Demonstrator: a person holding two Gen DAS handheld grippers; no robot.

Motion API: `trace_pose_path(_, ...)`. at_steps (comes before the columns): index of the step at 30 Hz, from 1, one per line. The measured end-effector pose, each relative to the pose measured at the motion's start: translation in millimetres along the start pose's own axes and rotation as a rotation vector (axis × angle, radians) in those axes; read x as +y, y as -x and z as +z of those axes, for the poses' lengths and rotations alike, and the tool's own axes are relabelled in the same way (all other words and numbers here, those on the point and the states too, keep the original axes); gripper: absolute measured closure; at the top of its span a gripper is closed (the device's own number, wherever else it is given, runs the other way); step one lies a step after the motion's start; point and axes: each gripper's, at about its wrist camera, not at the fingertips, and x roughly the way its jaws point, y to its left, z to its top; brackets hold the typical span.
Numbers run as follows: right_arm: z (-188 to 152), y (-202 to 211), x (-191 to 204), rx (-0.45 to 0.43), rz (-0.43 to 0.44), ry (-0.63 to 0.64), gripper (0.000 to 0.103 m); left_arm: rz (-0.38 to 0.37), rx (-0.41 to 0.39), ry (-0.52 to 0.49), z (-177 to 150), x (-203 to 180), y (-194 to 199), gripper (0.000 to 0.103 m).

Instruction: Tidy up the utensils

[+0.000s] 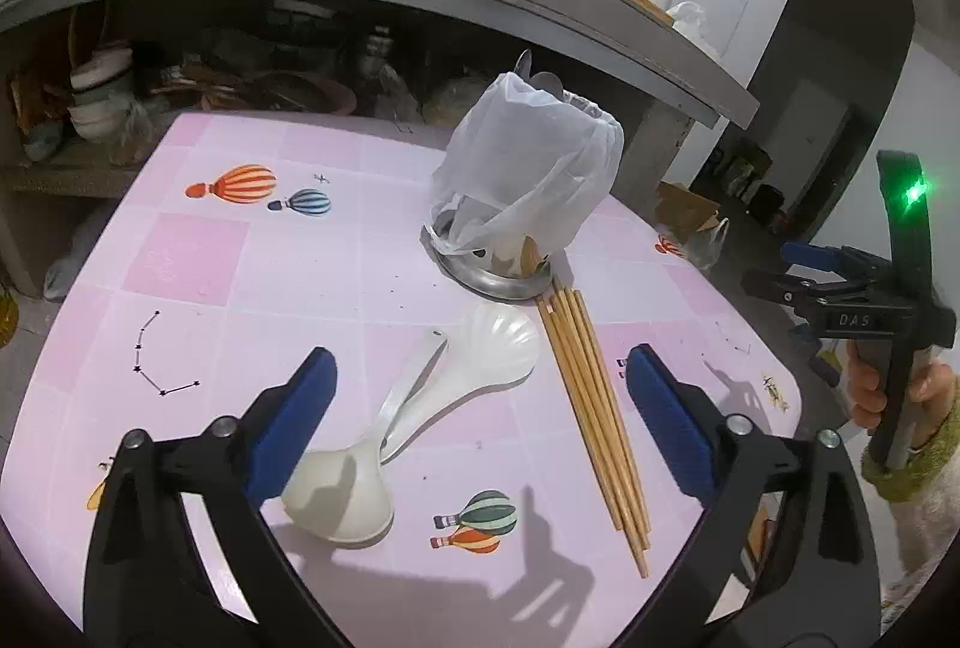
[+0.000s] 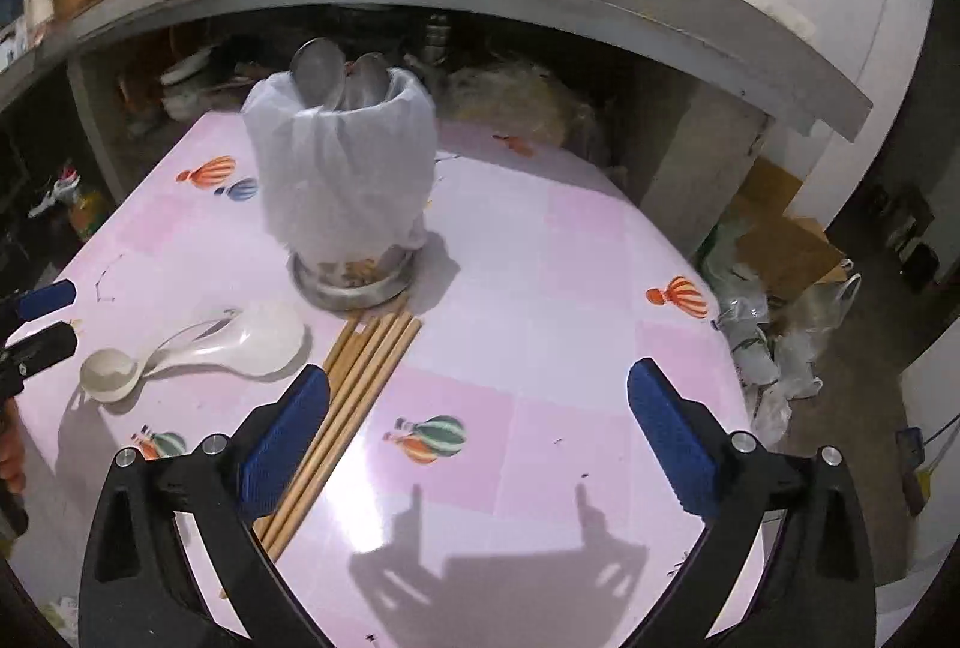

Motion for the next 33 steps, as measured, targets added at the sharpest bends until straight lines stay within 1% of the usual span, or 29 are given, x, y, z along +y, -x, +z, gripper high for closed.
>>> trace_pose_path(4, -9.9, 3.6, 7.1, -0.026, 0.099, -0.027, 0.006, 0.003, -0.010, -0.007, -10.8, -0.2, 0.2, 0.008)
trace_pose_path(8, -22.4, 0.6, 17.2, -0.040, 0.250, -0.126, 0.006, 0.020, -0.010, -0.033, -20.1, 4.4, -0.6, 0.008)
trace_pose_path(10, -26.4, -9.6, 27.5, -0.017, 0.322, -0.168, 0.006, 0.039, -0.006, -0.042, -24.0, 8.8, -1.4, 0.008)
trace_pose_path(11, -26.8, -17.7, 32.4, 0.008, 0.366, -0.188, 0.006, 0.046, -0.003, -0.036, -24.6, 11.3, -1.4, 0.008)
trace_pose_path(13, -25.9, -29.0, 40.7, 0.043, 0.426, -0.212, 0.007, 0.070, 0.002, -0.022, -25.6, 18.9, -3.3, 0.008)
trace_pose_path(14, -23.4, -36.7, 46.6, 0.057, 0.455, -0.216, 0.010, 0.085, 0.000, -0.018, -26.3, 22.0, -3.3, 0.008)
trace_pose_path(16, -19.3, -45.5, 54.2, 0.066, 0.468, -0.209, 0.015, 0.117, -0.010, -0.012, -27.4, 28.5, -2.8, 0.008)
trace_pose_path(19, -10.5, -63.8, 61.7, 0.073, 0.492, -0.201, 0.021, 0.128, -0.014, 0.007, -29.3, 35.6, -1.2, 0.009)
trace_pose_path(23, -0.1, -96.3, 65.7, 0.122, 0.486, -0.198, 0.035, 0.159, 0.002, 0.003, -31.0, 40.4, -5.2, 0.022)
trace_pose_path(26, 3.9, -115.3, 66.2, 0.150, 0.481, -0.203, 0.040, 0.161, 0.014, 0.000, -31.1, 43.1, -8.9, 0.028)
trace_pose_path(27, 5.4, -122.6, 66.1, 0.166, 0.476, -0.209, 0.040, 0.159, 0.016, -0.002, -30.8, 43.8, -9.7, 0.029)
trace_pose_path(29, 6.8, -131.5, 66.3, 0.184, 0.481, -0.216, 0.046, 0.162, 0.015, -0.004, -29.5, 45.1, -11.4, 0.030)
trace_pose_path(31, 7.7, -136.7, 67.4, 0.190, 0.477, -0.209, 0.047, 0.161, 0.020, -0.004, -28.2, 46.4, -13.7, 0.033)
trace_pose_path(33, 9.1, -142.4, 69.2, 0.203, 0.486, -0.206, 0.052, 0.164, 0.032, -0.006, -27.2, 47.7, -18.0, 0.035)
